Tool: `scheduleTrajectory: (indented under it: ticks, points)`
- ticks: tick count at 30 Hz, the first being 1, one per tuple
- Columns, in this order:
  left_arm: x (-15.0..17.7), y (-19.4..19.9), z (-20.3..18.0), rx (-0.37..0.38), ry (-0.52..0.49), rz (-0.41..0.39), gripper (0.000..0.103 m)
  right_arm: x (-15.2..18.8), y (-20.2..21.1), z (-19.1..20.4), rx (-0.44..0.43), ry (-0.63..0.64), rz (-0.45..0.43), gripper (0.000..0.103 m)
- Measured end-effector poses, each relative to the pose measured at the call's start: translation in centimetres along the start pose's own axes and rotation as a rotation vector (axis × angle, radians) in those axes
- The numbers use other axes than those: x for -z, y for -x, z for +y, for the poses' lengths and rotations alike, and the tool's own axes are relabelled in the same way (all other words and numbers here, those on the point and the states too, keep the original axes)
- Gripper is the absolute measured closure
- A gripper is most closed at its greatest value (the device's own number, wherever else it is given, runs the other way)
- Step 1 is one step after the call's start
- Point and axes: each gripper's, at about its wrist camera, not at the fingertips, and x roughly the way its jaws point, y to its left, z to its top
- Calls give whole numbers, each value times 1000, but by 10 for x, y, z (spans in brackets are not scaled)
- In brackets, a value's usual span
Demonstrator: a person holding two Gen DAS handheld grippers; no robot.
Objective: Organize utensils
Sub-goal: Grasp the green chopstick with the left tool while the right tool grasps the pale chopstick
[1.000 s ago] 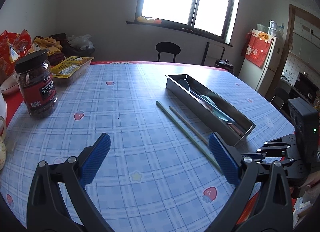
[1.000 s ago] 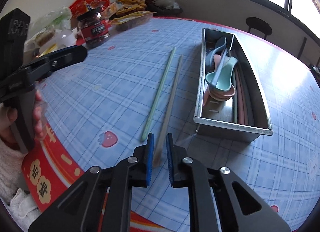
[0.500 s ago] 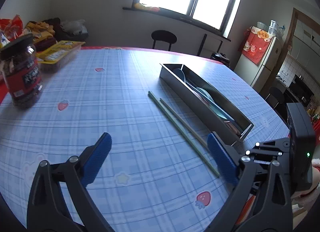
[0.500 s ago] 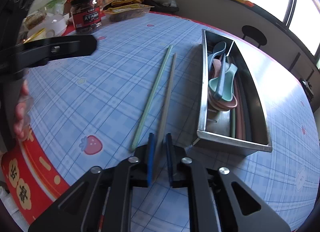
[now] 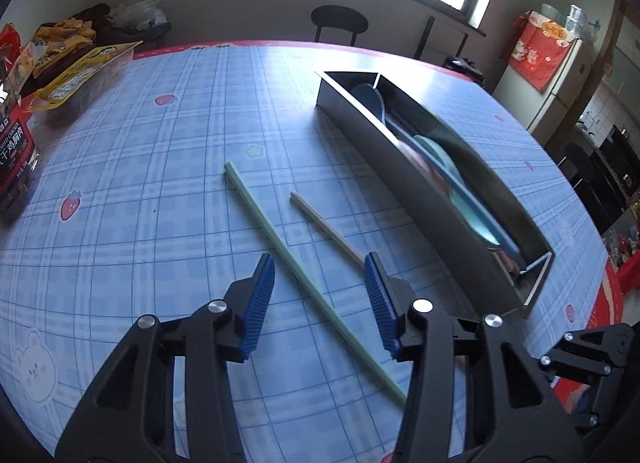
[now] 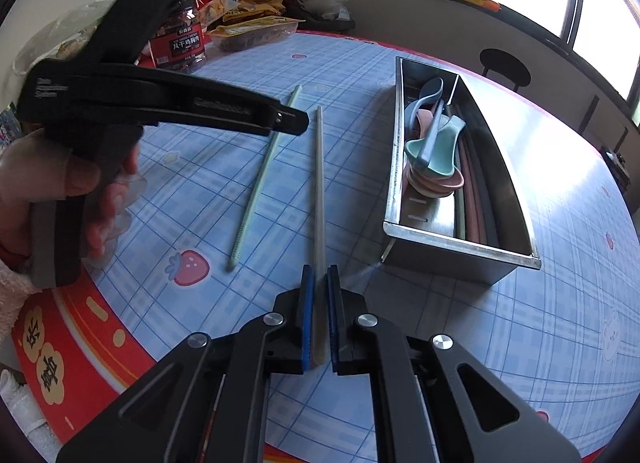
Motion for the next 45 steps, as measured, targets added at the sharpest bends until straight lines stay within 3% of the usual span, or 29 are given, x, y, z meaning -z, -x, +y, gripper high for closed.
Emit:
scheduleTrajectory:
  ticks: [2,4,6,9,16,22,26,34,45]
  points:
    - [1,-5,1,-27,-4,12,60,1,1,-1,-7,-2,-7,96]
    - [2,-7,2,-59,-8,9,77,1,1,-1,-8,-2,-14,96]
    - [3,-7,4,-75,-7,11,87,3,2,0,-5,0,-18,96]
    - [5,-4,6,-66,-35,24,87,3,4,1,-8,-1,-18,96]
    - [22,14,24,-155,-157,47,90,0,3,1,-22,11,5,95]
    - [36,27,39,-134,-149,20,89,-8,-4,3,-16,15,22,95]
    - [39,28,42,-115,-139,3,89,-14,-8,6,28,10,26,85]
    - [43,28,31,-163,-196,-7,91,-23,-16,14,76,40,24,85]
    - [42,28,33,-155,-189,-7,91,-37,-26,19,83,4,36,85]
